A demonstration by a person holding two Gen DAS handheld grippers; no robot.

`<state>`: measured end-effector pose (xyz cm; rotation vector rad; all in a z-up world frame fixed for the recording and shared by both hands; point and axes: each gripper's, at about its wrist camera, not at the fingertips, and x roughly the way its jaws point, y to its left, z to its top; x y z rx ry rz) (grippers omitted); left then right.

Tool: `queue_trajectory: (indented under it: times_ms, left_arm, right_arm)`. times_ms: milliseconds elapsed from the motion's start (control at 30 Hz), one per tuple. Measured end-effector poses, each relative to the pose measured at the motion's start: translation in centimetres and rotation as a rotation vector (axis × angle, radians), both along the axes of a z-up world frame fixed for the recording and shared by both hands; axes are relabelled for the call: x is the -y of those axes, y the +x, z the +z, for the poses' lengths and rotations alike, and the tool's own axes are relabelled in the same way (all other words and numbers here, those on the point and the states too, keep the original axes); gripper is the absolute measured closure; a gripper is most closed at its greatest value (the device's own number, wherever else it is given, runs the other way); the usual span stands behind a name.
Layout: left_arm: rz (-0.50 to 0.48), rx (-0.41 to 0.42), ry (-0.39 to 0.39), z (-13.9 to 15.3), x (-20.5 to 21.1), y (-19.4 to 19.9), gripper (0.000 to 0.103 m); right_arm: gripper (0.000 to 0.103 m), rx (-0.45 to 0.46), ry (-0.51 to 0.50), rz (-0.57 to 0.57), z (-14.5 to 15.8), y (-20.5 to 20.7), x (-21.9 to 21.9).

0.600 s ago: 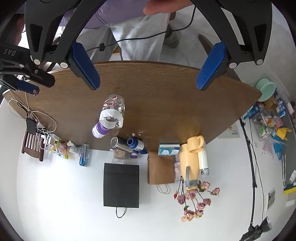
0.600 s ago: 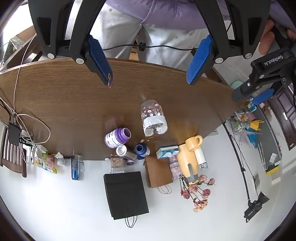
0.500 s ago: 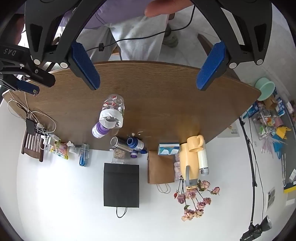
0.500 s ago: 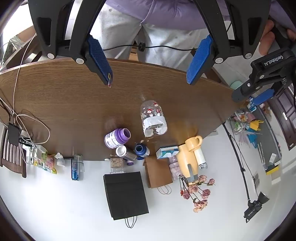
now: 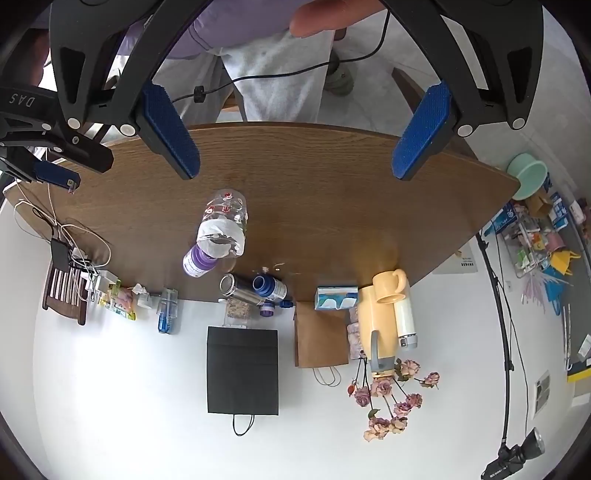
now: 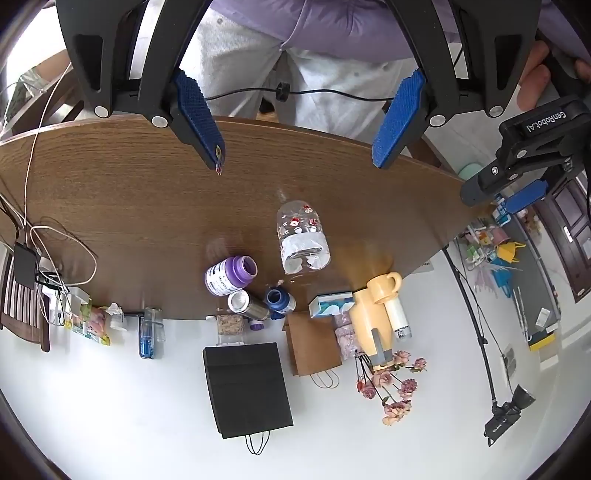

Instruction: Flip cup upright

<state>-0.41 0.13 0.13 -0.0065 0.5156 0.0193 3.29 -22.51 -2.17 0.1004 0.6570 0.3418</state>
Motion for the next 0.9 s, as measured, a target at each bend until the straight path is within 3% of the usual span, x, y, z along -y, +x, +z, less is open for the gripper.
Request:
queue_trajectory:
  times_ms: [600, 900]
  left_arm:
    - [-0.008, -0.035, 0.021, -0.9, 0.9, 0.7, 0.0]
    - [-0.001, -0.02, 0.021, -0.7, 0.8, 0.4, 0.0]
  right_arm:
    - [0.017, -0.043, 0.015, -0.032, -0.8, 1.0, 0.6]
    - [0.017, -0.016, 0.01, -0.035, -0.7, 0.3, 0.6]
